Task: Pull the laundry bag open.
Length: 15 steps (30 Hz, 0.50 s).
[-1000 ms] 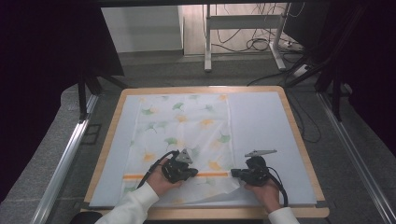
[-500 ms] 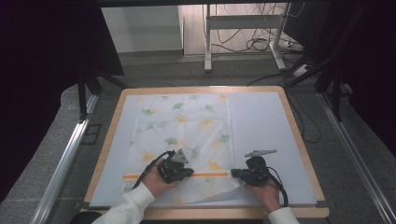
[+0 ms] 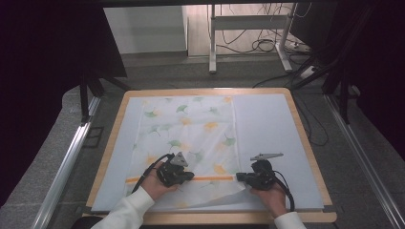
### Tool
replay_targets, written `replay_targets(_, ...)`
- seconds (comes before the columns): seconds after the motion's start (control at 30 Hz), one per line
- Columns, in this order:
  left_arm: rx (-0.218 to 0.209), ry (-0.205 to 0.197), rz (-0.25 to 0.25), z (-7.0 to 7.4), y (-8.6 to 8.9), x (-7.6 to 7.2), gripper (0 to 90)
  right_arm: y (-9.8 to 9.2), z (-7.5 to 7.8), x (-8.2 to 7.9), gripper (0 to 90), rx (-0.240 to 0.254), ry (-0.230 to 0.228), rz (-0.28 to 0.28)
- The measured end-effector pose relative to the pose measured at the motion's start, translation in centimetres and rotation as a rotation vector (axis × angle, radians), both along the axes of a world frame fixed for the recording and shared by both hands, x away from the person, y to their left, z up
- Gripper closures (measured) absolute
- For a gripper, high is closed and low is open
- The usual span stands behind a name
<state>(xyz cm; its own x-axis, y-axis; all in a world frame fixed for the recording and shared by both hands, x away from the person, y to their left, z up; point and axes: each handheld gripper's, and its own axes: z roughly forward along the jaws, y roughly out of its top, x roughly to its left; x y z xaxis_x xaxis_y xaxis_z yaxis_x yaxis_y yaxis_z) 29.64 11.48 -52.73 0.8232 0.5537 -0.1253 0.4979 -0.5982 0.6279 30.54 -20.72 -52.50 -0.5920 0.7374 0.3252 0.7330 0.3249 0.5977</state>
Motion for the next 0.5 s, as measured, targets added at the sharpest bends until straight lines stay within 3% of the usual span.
replay_targets(0.5,-0.006,0.007,0.007,-0.05,0.75,-0.16,90.0,0.03,0.01,-0.01,89.4,-0.001,0.000,0.001)
